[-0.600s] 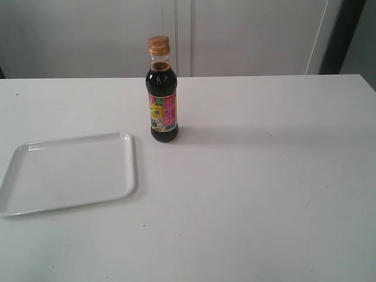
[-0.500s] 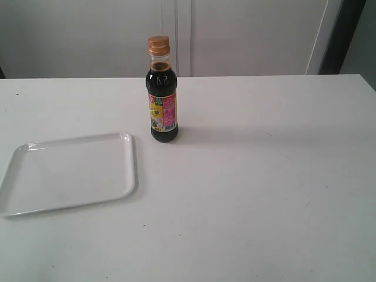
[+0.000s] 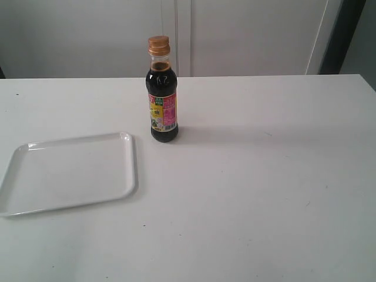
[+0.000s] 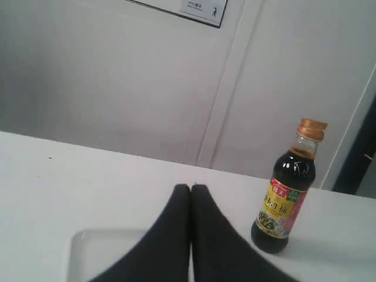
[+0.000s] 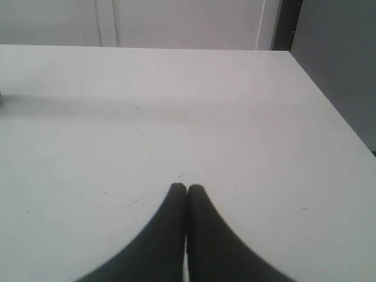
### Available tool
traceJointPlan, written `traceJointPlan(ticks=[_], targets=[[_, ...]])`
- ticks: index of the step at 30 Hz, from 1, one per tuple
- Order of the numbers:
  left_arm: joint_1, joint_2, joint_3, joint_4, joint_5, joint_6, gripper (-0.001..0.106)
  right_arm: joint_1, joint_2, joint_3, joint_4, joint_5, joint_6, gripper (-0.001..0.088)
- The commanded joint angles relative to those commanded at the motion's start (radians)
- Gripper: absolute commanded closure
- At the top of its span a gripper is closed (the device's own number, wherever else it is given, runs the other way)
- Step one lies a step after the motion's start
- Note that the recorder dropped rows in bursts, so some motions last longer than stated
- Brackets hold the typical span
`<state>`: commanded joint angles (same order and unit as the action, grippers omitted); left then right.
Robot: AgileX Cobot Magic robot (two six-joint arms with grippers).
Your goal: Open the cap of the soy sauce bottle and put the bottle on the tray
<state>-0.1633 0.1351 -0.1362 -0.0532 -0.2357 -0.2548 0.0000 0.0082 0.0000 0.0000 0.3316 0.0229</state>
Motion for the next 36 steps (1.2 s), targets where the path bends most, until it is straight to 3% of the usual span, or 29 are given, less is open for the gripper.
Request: traceJointPlan(ticks=[4, 6, 9, 12, 22, 28, 30, 32, 36], targets=[[0.0, 0.206, -0.125, 0.084, -0.012, 0.0, 0.105, 0.0, 0.0, 0.0, 0.0, 0.0, 0.0, 0.0868], [0.0, 0.338, -0.192, 0.17, -0.098, -0.04, 0.105, 0.0, 0.0, 0.0, 0.0, 0.0, 0.0, 0.0868], [0.0, 0.493, -0.265, 0.306, -0.175, -0.185, 0.105, 0.0, 0.0, 0.0, 0.0, 0.0, 0.0, 0.0868], [0.0, 0.652, -0.315, 0.443, -0.335, -0.325, 0.105, 0.0, 0.0, 0.0, 0.0, 0.0, 0.0, 0.0868], [0.0, 0.915, -0.438, 0.674, -0.586, -0.473, 0.105, 0.0, 0.0, 0.0, 0.0, 0.0, 0.0, 0.0868], [0.0, 1.048, -0.519, 0.793, -0.69, -0.475, 0.103, 0.0, 0.0, 0.0, 0.0, 0.0, 0.0, 0.0868], [0.0, 1.094, -0.549, 0.841, -0.732, -0.487, 0.093, 0.0, 0.0, 0.0, 0.0, 0.0, 0.0, 0.0868], [0.0, 1.133, -0.573, 0.855, -0.798, -0.496, 0.075, 0.0, 0.0, 0.0, 0.0, 0.0, 0.0, 0.0868], [-0.009, 1.209, -0.615, 0.853, -0.847, -0.513, 0.02, 0.0, 0.0, 0.0, 0.0, 0.0, 0.0, 0.0868]])
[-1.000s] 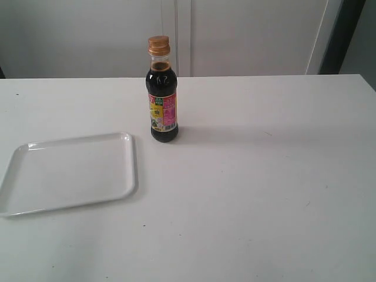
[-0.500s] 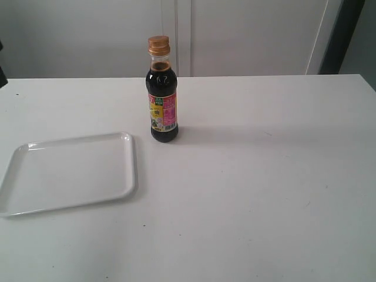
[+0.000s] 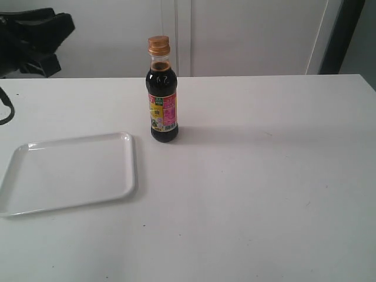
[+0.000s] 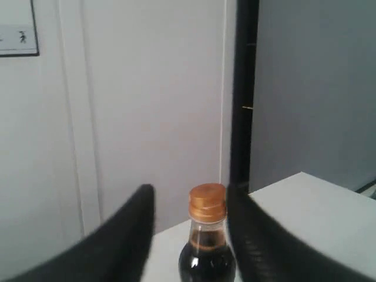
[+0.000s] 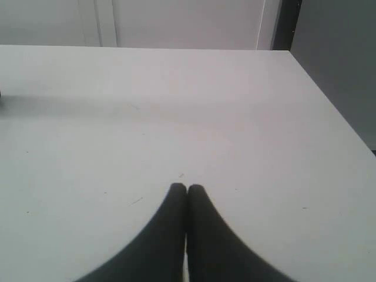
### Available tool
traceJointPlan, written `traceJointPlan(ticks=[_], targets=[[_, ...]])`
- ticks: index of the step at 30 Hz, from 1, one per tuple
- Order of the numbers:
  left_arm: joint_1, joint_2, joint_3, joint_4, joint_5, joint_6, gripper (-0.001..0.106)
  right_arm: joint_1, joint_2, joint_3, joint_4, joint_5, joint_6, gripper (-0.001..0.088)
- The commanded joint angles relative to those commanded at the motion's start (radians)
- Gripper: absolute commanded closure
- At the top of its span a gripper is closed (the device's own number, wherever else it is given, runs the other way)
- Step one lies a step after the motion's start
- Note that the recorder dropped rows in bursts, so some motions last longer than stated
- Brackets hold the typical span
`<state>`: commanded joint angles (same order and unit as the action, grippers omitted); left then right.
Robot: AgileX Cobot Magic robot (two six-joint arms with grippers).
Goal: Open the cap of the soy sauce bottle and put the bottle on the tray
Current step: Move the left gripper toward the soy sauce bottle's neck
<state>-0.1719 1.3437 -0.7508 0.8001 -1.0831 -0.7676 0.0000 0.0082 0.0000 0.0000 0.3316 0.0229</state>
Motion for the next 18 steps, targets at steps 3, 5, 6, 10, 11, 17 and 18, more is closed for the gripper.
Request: traceJointPlan(ticks=[3, 5, 6, 10, 11, 17, 18], targets=[[-0.033, 0.056, -0.025, -0.013, 0.0, 0.0, 0.0, 0.0, 0.0, 0.0, 0.0, 0.0, 0.0, 0.0868], [-0.06, 0.091, -0.049, -0.017, 0.002, 0.0, 0.0, 0.0, 0.0, 0.0, 0.0, 0.0, 0.0, 0.0868], [-0.079, 0.115, -0.065, -0.019, 0.005, 0.0, 0.0, 0.0, 0.0, 0.0, 0.0, 0.0, 0.0, 0.0868], [-0.131, 0.186, -0.137, -0.019, 0.041, -0.015, 0.0, 0.0, 0.0, 0.0, 0.0, 0.0, 0.0, 0.0868], [-0.138, 0.201, -0.153, -0.016, 0.049, -0.034, 0.0, 0.0, 0.0, 0.0, 0.0, 0.0, 0.0, 0.0868], [-0.155, 0.307, -0.276, 0.019, 0.067, -0.092, 0.0, 0.0, 0.0, 0.0, 0.0, 0.0, 0.0, 0.0868], [-0.155, 0.323, -0.29, 0.019, 0.067, -0.096, 0.0, 0.0, 0.0, 0.0, 0.0, 0.0, 0.0, 0.0868]])
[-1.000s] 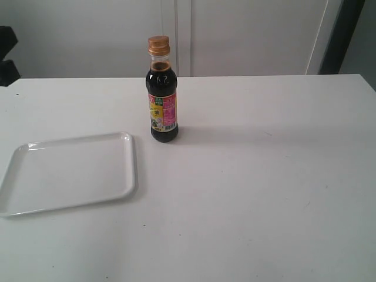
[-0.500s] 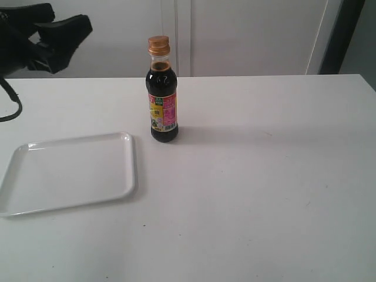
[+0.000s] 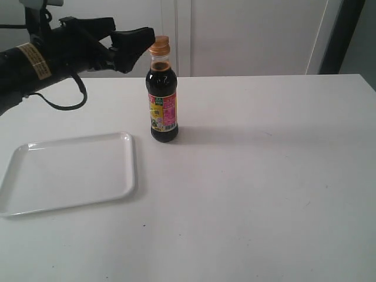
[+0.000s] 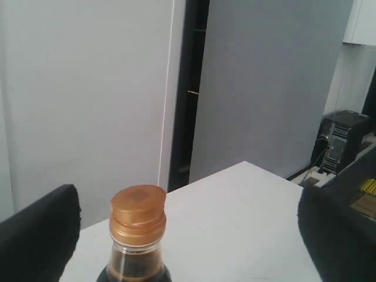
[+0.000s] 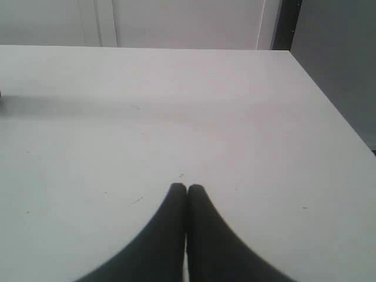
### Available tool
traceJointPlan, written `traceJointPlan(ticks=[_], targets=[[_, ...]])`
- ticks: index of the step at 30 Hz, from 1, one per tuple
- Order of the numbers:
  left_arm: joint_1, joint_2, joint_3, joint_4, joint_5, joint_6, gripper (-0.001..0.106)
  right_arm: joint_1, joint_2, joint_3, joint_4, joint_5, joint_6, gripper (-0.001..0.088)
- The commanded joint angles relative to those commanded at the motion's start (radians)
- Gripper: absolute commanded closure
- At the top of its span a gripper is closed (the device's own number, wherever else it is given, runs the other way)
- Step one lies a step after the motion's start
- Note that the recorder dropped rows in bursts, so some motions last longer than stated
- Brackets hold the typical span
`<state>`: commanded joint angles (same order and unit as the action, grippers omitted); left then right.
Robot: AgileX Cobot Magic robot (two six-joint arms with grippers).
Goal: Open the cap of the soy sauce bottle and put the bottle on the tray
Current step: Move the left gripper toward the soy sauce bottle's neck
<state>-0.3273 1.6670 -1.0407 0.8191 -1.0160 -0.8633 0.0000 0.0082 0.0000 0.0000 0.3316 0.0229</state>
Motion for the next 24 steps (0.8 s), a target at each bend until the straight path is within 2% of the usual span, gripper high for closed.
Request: traceJointPlan(ticks=[11, 24], targets=[[-0.004, 0.139, -0.143, 0.012, -0.005, -0.005, 0.0, 0.0, 0.0, 0.0, 0.0, 0.0, 0.0, 0.0868], [-0.032, 0.252, -0.24, 0.036, 0.009, -0.005, 0.0, 0.0, 0.0, 0.0, 0.0, 0.0, 0.0, 0.0868]])
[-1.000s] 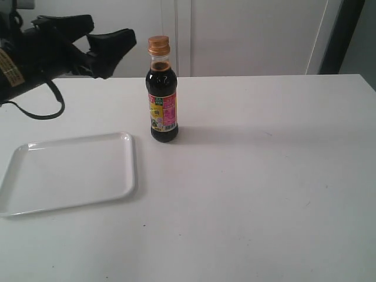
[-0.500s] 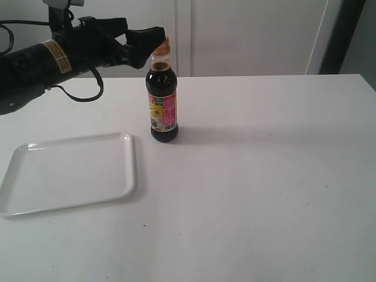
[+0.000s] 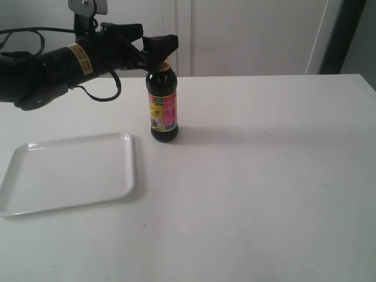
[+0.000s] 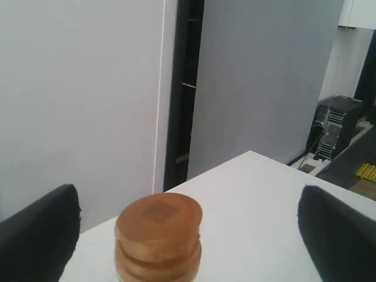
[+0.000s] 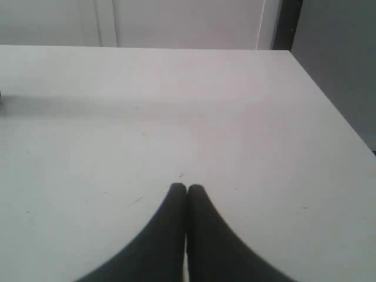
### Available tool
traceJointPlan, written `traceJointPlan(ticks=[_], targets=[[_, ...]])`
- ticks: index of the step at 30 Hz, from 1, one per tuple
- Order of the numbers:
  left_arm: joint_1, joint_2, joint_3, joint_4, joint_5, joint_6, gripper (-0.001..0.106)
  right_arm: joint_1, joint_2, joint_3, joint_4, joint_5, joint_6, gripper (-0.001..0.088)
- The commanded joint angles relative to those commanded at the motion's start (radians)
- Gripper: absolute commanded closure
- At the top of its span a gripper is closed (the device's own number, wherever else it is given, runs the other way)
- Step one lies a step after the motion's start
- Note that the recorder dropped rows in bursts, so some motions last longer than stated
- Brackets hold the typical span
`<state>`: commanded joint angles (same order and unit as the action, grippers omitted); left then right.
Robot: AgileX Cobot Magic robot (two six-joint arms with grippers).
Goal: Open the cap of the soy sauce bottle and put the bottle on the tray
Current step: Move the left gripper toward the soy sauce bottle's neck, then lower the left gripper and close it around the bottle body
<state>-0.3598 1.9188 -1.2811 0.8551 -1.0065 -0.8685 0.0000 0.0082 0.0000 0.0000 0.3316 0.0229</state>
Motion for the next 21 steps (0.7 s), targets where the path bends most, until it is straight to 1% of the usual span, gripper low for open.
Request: traceJointPlan(ticks=[11, 19, 21], targets=[[-0.002, 0.088, -0.048, -0.01, 0.007, 0.012, 0.0, 0.0, 0.0, 0.0, 0.0, 0.0, 0.0, 0.0868], [-0.002, 0.14, -0.047, -0.039, 0.006, 0.081, 0.0, 0.0, 0.0, 0.0, 0.0, 0.0, 0.0, 0.0868], [-0.002, 0.155, -0.047, -0.039, 0.006, 0.08, 0.0, 0.0, 0.0, 0.0, 0.0, 0.0, 0.0, 0.0868]])
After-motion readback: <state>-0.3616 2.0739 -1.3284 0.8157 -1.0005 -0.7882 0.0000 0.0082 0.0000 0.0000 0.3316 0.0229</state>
